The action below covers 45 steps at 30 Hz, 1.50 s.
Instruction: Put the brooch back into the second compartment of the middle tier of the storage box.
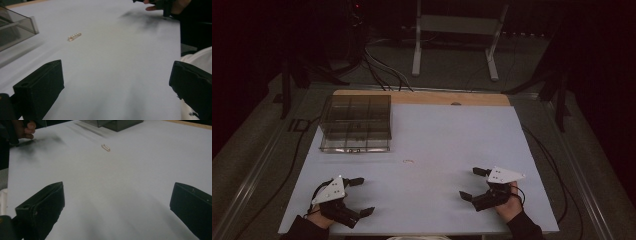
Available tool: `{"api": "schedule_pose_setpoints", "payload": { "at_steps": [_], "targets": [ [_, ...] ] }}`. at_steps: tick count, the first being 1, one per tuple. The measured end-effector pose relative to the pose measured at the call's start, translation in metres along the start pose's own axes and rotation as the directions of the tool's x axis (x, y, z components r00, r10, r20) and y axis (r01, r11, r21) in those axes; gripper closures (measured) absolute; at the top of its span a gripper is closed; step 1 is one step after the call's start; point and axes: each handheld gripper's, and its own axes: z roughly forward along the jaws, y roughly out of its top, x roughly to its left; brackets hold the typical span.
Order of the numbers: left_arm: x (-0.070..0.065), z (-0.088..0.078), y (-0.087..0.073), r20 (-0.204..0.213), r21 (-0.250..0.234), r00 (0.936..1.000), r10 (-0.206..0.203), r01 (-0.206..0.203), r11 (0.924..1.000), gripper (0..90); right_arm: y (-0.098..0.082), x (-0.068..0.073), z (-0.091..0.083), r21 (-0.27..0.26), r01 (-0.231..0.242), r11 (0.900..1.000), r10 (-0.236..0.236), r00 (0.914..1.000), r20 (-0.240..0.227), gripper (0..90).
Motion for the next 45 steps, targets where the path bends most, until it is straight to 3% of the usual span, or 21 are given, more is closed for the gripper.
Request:
{"api": "schedule_pose_setpoints", "payload": {
  "at_steps": [4,7,9,11,24,32,45],
  "targets": [
    [-0.003,0.0,0.004,0.042,0.005,0.9991,-0.005,0.005,1.0,0.6,0.001,0.002,-0.001,-0.01,-0.002,1.0,0.002,1.0,-0.002,0.0],
    [-0.003,0.001,0.009,0.049,0.012,0.9988,0.005,-0.006,0.9999,0.5,0.002,0.002,-0.002,-0.025,-0.008,1.0,0.008,1.0,-0.002,0.0],
    [-0.002,0.002,0.012,0.065,-0.003,0.9978,-0.011,0.012,0.9999,0.6,0.002,0.002,-0.002,-0.027,-0.014,1.0,0.014,0.9999,-0.001,0.0],
    [-0.001,0.004,0.016,0.073,0.017,0.9973,0.01,-0.011,0.9998,0.5,0.002,0.002,-0.002,-0.03,-0.017,0.999,0.017,0.9999,0.0,0.0],
    [0.007,0.007,0.049,0.081,0.014,0.9952,0.056,-0.057,0.9982,0.6,0.002,0.002,-0.002,-0.04,-0.019,0.999,0.019,0.9998,-0.003,0.0],
    [0.011,0.016,0.06,0.098,-0.001,0.9944,0.038,-0.038,0.9993,0.5,0.002,0.002,-0.003,-0.041,-0.021,0.999,0.021,0.9998,0.0,0.0],
    [0.022,0.037,0.088,0.141,-0.001,0.9877,0.067,-0.068,0.9977,0.5,0.002,0.002,-0.003,-0.043,-0.025,0.999,0.025,0.9997,-0.007,0.0]
  ]
}}
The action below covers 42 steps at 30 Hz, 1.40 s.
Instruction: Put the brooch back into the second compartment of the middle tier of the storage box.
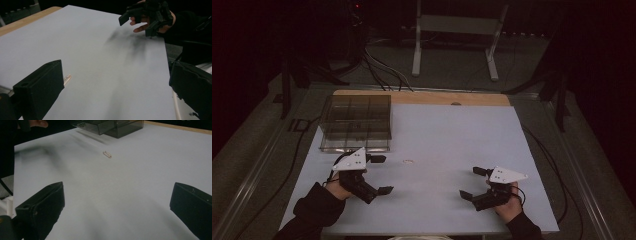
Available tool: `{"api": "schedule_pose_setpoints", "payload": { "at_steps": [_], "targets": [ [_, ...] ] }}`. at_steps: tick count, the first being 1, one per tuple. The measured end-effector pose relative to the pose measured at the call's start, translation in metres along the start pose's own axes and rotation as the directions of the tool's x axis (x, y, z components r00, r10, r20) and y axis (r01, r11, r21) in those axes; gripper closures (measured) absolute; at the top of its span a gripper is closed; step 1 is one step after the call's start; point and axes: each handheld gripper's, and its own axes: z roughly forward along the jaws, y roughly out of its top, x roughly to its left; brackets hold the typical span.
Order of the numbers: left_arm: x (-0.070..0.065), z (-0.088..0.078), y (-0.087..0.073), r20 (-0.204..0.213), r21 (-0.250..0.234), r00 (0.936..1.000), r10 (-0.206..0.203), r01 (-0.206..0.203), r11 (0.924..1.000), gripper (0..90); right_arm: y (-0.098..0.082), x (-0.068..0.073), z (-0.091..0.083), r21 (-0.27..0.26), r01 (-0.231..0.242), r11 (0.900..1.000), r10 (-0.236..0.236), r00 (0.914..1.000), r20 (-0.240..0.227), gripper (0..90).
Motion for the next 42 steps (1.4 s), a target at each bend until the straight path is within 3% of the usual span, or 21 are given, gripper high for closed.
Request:
{"api": "schedule_pose_setpoints", "payload": {
  "at_steps": [18,21,32,37,42],
  "targets": [
    [0.023,0.041,0.022,0.044,0.029,0.999,0.004,-0.005,0.9996,0.5,0.0,-0.001,0.0,-0.007,-0.014,1.0,0.014,0.9999,-0.006,0.0],
    [0.025,0.047,0.024,0.016,0.019,0.9999,-0.001,0.001,0.9998,0.6,0.0,-0.001,0.0,-0.006,-0.017,1.0,0.017,0.9998,-0.007,0.0],
    [0.038,0.066,0.02,-0.014,0.025,0.998,-0.062,0.062,0.9978,0.5,-0.001,-0.002,0.002,-0.004,-0.028,1.0,0.028,0.9995,-0.014,0.0],
    [0.041,0.083,0.013,-0.085,0.043,0.9948,-0.056,0.06,0.9973,0.5,-0.001,-0.002,0.003,0.001,-0.026,1.0,0.026,0.9996,-0.015,0.0],
    [0.047,0.09,0.004,-0.113,0.031,0.9903,-0.081,0.085,0.9959,0.6,-0.001,-0.002,0.002,0.004,-0.026,1.0,0.026,0.9995,-0.018,0.0]
  ]
}}
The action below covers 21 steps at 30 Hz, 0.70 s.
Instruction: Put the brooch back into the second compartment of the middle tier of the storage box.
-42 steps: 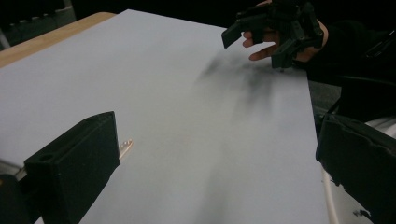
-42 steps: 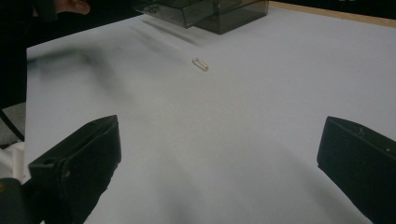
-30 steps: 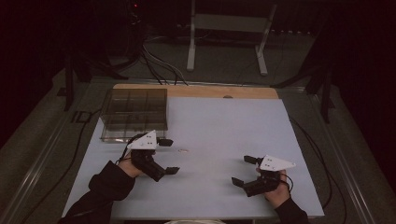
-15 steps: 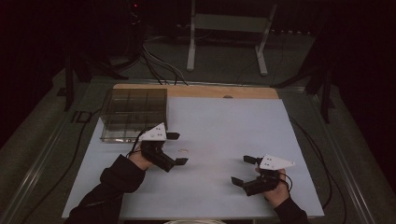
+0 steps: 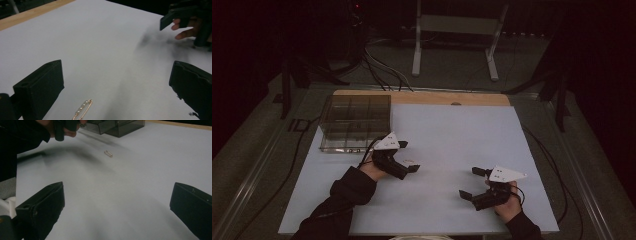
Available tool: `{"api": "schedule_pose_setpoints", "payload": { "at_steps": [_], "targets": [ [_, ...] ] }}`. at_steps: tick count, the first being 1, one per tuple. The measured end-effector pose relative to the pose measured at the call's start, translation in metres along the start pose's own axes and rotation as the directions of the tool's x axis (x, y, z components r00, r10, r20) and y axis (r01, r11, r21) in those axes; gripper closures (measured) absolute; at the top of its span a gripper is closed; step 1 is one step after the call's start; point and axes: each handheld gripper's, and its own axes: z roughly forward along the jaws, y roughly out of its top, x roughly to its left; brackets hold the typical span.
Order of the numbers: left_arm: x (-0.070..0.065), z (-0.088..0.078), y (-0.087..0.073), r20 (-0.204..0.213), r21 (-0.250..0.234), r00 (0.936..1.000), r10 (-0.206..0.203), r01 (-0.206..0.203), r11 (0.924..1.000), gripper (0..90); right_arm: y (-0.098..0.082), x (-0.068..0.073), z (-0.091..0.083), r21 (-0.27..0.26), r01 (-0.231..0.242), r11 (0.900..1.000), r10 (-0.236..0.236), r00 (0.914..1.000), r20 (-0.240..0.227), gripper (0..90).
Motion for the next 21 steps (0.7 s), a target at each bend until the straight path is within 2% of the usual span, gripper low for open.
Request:
{"api": "schedule_pose_setpoints", "payload": {
  "at_steps": [2,4,7,9,12,14,15,17,21],
  "targets": [
    [0.002,0.003,-0.003,-0.009,0.004,0.9998,-0.018,0.018,0.9998,0.6,0.0,0.0,0.0,0.0,-0.001,1.0,0.001,1.0,0.0,0.0],
    [0.004,0.006,-0.005,-0.023,0.029,0.9992,-0.032,0.033,0.9991,0.6,0.0,0.0,0.0,0.003,0.0,1.0,0.0,1.0,-0.002,0.0],
    [0.005,0.011,-0.007,-0.059,0.089,0.998,-0.025,0.03,0.9956,0.6,0.0,0.0,0.001,0.004,-0.003,1.0,0.003,1.0,-0.004,0.0],
    [0.007,0.013,-0.008,-0.061,0.072,0.9976,-0.032,0.037,0.9967,0.6,0.0,0.0,0.001,0.004,-0.002,1.0,0.002,1.0,-0.004,0.0],
    [0.01,0.015,-0.011,-0.062,0.072,0.9972,-0.042,0.047,0.9963,0.7,-0.001,0.0,0.001,0.009,-0.002,1.0,0.002,1.0,-0.003,0.0],
    [0.012,0.016,-0.012,-0.071,0.072,0.9959,-0.057,0.062,0.9955,7.0,-0.001,0.001,0.0,0.007,0.002,1.0,-0.002,1.0,-0.003,0.0],
    [0.014,0.016,-0.013,-0.065,0.069,0.9956,-0.067,0.071,0.995,7.0,-0.001,0.001,0.0,0.008,0.001,1.0,-0.001,1.0,-0.004,0.0],
    [0.013,0.017,-0.012,-0.091,0.072,0.9945,-0.052,0.058,0.9957,11.7,-0.001,0.0,0.001,0.011,-0.001,1.0,0.001,1.0,-0.006,0.0],
    [0.017,0.023,-0.013,-0.103,0.108,0.9932,-0.054,0.065,0.992,17.8,-0.001,0.001,0.001,0.014,0.007,1.0,-0.007,1.0,-0.006,0.0]
  ]
}}
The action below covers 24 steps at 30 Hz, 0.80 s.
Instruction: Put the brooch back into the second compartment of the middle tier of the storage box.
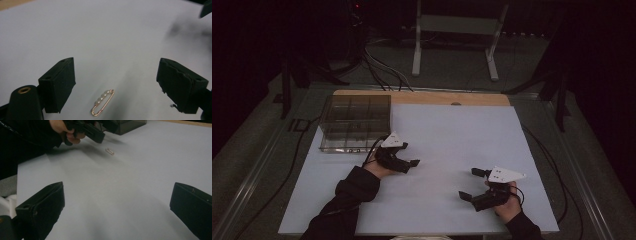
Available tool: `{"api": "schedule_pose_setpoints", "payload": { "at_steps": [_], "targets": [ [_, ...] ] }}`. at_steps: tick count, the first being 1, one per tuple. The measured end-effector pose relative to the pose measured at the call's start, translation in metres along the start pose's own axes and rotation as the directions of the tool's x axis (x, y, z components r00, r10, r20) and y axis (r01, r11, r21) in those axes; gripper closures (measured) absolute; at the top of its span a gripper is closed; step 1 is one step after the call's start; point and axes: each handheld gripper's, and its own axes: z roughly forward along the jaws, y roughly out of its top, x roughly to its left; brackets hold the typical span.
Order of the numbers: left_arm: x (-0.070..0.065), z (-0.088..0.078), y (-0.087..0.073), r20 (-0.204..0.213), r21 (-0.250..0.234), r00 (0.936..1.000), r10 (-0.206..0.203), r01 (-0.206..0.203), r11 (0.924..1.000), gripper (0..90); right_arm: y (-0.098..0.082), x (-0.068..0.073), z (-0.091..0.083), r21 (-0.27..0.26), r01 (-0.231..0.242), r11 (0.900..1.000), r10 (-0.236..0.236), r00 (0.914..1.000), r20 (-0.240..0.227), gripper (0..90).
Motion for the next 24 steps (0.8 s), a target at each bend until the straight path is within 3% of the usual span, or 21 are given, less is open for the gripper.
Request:
{"api": "schedule_pose_setpoints", "payload": {
  "at_steps": [8,12,17,24],
  "targets": [
    [0.005,0.003,-0.002,-0.015,0.021,0.9999,-0.003,0.003,0.9998,31.3,0.0,0.0,0.0,0.003,-0.004,1.0,0.004,1.0,-0.003,0.0],
    [0.002,0.004,-0.004,0.008,0.039,0.9984,0.056,-0.056,0.9977,43.5,0.0,0.0,0.0,0.006,0.001,1.0,-0.001,1.0,-0.002,0.0],
    [0.0,0.007,-0.007,0.023,0.058,0.9946,0.101,-0.102,0.9931,52.3,-0.001,0.0,0.0,0.01,0.003,1.0,-0.003,1.0,-0.001,0.0],
    [0.004,0.012,-0.012,0.035,0.114,0.9927,0.115,-0.118,0.9864,60.7,-0.001,0.0,0.0,0.014,0.003,1.0,-0.003,1.0,-0.003,0.0]
  ]
}}
